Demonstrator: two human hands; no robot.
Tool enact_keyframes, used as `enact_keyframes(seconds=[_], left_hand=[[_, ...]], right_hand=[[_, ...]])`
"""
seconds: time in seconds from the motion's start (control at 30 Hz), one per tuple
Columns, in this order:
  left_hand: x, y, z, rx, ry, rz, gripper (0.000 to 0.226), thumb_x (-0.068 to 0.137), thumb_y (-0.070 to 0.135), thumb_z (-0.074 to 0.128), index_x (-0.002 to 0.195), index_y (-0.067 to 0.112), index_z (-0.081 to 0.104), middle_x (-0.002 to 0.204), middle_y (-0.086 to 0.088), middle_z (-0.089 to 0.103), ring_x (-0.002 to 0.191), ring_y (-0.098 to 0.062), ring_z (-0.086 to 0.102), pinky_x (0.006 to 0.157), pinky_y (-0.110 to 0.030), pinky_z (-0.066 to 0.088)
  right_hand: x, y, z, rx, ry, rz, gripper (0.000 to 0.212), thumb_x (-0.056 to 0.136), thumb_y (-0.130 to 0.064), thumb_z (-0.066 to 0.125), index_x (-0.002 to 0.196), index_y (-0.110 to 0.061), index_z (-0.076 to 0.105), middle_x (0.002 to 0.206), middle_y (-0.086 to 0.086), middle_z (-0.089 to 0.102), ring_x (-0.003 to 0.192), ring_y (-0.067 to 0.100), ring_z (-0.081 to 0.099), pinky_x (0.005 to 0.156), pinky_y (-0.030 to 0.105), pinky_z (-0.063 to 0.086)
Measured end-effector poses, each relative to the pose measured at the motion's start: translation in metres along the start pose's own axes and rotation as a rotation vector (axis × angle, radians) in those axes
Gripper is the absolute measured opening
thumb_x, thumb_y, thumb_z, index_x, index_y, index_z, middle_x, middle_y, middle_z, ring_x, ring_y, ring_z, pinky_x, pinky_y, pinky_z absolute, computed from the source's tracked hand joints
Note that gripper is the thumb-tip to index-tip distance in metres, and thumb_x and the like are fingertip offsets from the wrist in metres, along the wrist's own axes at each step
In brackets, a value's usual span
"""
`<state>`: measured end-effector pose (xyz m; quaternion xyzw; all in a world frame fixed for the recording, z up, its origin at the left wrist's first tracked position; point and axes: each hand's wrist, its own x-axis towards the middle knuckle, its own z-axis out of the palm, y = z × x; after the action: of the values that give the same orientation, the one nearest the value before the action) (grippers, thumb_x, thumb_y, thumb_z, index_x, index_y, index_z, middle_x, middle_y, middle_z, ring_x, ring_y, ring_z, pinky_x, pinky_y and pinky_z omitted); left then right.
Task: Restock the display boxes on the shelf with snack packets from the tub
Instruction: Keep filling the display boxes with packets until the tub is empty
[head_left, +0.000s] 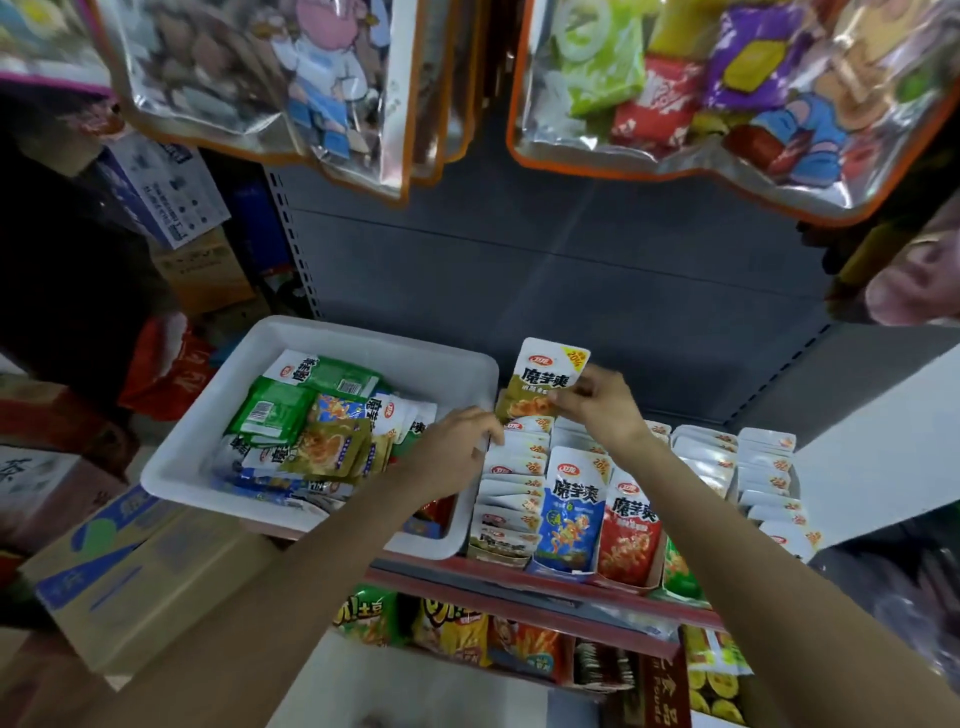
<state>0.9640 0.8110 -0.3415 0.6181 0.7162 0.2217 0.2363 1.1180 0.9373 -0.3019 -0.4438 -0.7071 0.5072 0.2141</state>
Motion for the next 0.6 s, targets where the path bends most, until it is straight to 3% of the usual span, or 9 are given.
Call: enact_keyframes(seconds=[0.1, 0.2, 0.37, 0.5, 0.6], left_hand=[[0.001, 0.003, -0.001, -0.072, 0.022, -0.066, 0.036, 0.084, -0.003, 0.045, 0.107, 0.023, 0.051, 0.12, -0.002, 0.057, 0.11, -0.015, 0.051, 0.092, -0.036, 0.045], [0.004, 0.01, -0.004, -0.111, 0.02, -0.078, 0.042, 0.084, -0.006, 0.046, 0.12, 0.017, 0.052, 0.124, -0.002, 0.057, 0.116, -0.015, 0.051, 0.098, -0.036, 0.043], [0.008, 0.012, -0.002, -0.113, 0.032, -0.075, 0.045, 0.085, -0.006, 0.047, 0.124, 0.013, 0.055, 0.125, -0.003, 0.055, 0.117, -0.016, 0.05, 0.099, -0.033, 0.041], [0.009, 0.011, -0.001, -0.139, 0.054, -0.096, 0.041, 0.086, -0.005, 0.048, 0.122, 0.012, 0.056, 0.123, -0.003, 0.055, 0.115, -0.015, 0.05, 0.098, -0.028, 0.04], [0.008, 0.011, 0.0, -0.141, 0.056, -0.098, 0.042, 0.086, -0.004, 0.048, 0.124, 0.013, 0.056, 0.125, -0.001, 0.055, 0.118, -0.015, 0.048, 0.1, -0.029, 0.039]], right_hand=[[0.004, 0.002, 0.001, -0.164, 0.025, 0.008, 0.02, 0.085, -0.009, 0.066, 0.106, -0.009, 0.066, 0.108, 0.01, 0.069, 0.099, 0.024, 0.066, 0.093, 0.038, 0.05], [0.009, -0.002, 0.003, -0.415, -0.019, -0.023, 0.025, 0.084, -0.012, 0.069, 0.108, -0.008, 0.065, 0.108, 0.008, 0.069, 0.1, 0.022, 0.065, 0.084, 0.027, 0.047], [0.013, -0.009, 0.005, -0.344, 0.066, -0.122, 0.035, 0.088, -0.022, 0.064, 0.121, -0.019, 0.054, 0.095, -0.003, 0.062, 0.085, 0.011, 0.059, 0.064, 0.013, 0.042], [0.015, -0.004, 0.007, -0.623, 0.089, -0.192, 0.018, 0.096, -0.023, 0.053, 0.11, -0.015, 0.061, 0.094, 0.005, 0.066, 0.088, 0.024, 0.062, 0.066, 0.026, 0.043], [0.013, 0.005, 0.011, -0.898, 0.036, -0.168, 0.018, 0.097, -0.019, 0.047, 0.106, -0.015, 0.062, 0.098, 0.015, 0.063, 0.1, 0.032, 0.056, 0.067, 0.033, 0.044]])
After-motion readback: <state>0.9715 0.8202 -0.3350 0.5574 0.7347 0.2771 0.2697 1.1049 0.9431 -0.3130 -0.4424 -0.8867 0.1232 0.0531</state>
